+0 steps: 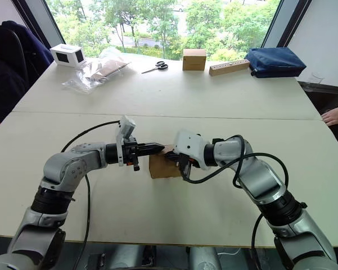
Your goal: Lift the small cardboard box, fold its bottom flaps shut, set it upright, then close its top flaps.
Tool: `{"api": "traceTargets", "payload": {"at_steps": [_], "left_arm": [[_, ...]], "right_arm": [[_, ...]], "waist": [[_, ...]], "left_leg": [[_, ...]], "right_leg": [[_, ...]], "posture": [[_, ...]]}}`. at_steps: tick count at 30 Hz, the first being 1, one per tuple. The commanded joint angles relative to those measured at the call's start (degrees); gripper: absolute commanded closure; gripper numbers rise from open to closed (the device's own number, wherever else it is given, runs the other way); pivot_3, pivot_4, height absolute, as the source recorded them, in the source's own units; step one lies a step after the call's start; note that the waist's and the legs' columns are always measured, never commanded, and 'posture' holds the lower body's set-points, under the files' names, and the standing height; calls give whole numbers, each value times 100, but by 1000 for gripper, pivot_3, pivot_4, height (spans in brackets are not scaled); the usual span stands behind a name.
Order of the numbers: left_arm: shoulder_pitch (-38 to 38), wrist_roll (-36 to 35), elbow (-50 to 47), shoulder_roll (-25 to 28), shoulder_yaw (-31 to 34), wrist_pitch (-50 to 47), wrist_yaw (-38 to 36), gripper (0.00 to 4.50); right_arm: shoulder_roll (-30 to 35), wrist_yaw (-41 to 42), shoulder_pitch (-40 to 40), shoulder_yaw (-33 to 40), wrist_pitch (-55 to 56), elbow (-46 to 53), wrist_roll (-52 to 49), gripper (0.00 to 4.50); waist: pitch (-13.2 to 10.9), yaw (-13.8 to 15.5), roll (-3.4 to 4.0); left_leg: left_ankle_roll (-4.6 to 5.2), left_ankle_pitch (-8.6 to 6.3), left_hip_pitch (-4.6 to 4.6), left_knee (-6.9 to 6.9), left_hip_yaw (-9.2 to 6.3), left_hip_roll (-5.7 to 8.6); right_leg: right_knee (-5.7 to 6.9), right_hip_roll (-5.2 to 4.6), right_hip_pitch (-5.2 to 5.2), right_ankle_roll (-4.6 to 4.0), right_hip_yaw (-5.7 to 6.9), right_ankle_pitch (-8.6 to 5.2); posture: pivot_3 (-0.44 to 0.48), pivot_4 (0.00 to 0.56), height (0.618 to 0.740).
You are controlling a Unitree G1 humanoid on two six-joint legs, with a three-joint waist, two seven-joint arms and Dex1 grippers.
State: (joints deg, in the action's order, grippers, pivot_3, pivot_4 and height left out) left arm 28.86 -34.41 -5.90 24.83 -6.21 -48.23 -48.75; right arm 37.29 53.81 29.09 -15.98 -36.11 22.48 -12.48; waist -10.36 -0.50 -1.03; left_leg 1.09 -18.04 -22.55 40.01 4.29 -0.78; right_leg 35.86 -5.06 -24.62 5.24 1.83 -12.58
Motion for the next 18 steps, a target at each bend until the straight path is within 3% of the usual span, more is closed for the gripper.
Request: {"api": "traceTargets", "payload": {"at_steps": [1, 8, 11, 18], "left_arm": [[-59, 155, -151, 63, -160, 180, -76, 4438], [-65, 102, -172, -5, -90, 221, -75, 4438], [90, -549, -262, -286, 438, -179, 129, 4438], [54, -467, -703, -118, 336, -221, 183, 4438]], "right_arm": [[63, -6, -26, 343, -166, 292, -276, 4500], [20, -228, -139, 652, -454, 386, -569, 4500], [105, -265, -217, 596, -347, 315, -447, 4500], [36, -360, -219, 635, -315, 253, -512, 4500]], "waist": [[0, -1, 0], [0, -2, 0], [-1, 4, -1], [-2, -11, -2]], "left_leg": [[0, 0, 0, 0, 0, 0], [0, 0, 0, -2, 0, 0], [1, -1, -1, -1, 1, 0], [2, -1, -2, -2, 0, 0]], "right_leg": [[0, 0, 0, 0, 0, 0], [-2, -3, 0, -5, 0, -3], [-3, -4, 0, -6, 0, -4], [-4, -2, -1, 2, 1, 1]], "posture": [[0, 150, 740], [0, 150, 740], [0, 150, 740], [0, 150, 740]]}}
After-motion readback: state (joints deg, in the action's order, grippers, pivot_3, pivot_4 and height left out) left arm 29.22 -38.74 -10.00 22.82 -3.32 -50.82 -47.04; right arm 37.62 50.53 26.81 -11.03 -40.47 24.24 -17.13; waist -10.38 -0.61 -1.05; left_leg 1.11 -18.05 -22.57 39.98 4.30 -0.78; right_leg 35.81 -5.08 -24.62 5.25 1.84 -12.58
